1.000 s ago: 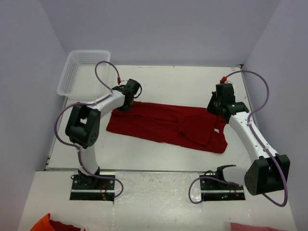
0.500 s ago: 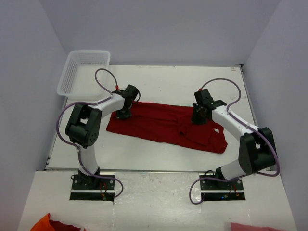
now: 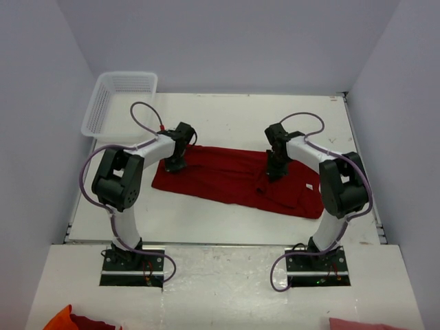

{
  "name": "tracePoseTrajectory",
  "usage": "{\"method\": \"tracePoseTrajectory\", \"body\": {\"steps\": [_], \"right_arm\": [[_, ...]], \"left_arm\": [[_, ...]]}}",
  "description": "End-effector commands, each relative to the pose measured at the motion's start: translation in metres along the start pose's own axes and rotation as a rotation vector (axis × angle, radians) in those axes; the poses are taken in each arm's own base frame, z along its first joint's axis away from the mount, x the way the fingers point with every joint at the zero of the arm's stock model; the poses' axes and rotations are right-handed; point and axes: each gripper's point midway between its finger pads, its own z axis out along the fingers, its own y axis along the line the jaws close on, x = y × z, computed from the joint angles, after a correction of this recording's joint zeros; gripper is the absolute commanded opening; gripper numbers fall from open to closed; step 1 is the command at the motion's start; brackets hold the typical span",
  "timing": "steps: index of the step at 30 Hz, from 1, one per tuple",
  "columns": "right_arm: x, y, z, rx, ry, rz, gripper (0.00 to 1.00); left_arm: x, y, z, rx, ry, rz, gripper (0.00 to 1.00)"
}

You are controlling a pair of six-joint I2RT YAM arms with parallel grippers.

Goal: Fold and stack the t-shirts
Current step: Rotate the tshirt 90 degrees

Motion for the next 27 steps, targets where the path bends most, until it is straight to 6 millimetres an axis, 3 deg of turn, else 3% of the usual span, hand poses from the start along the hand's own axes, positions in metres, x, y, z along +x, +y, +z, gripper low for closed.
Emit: {"method": "tracePoseTrajectory", "body": {"steps": [1,8,13,18,26,27], "right_arm": [[-0.011,0.001,-0.001,0.038,0.010,-0.033,0.02],[-0.028,0.010,0.011,0.059,0.039,-0.045,0.03],[-0.047,0.023,0.004,0.039,0.035,-0.063,0.03],[-0.061,0.028,0.015,0.068,0.075,-0.091,0.04],[-0.110,0.050,0.020,0.032,0.053,-0.094,0.05],[-0.126,0.055,0.014,0.023,0.014,-0.090,0.05]], "left_arm": [[0.041,0.017,0.011,-0.042,0.142,0.001,0.00],[0.077,0.014,0.016,0.025,0.245,-0.012,0.00],[0.086,0.011,0.008,0.056,0.256,-0.007,0.00],[0.102,0.006,-0.002,0.083,0.253,0.012,0.00],[0.146,0.006,-0.011,0.085,0.300,0.114,0.00],[0.150,0.006,-0.013,0.084,0.296,0.135,0.00]]}}
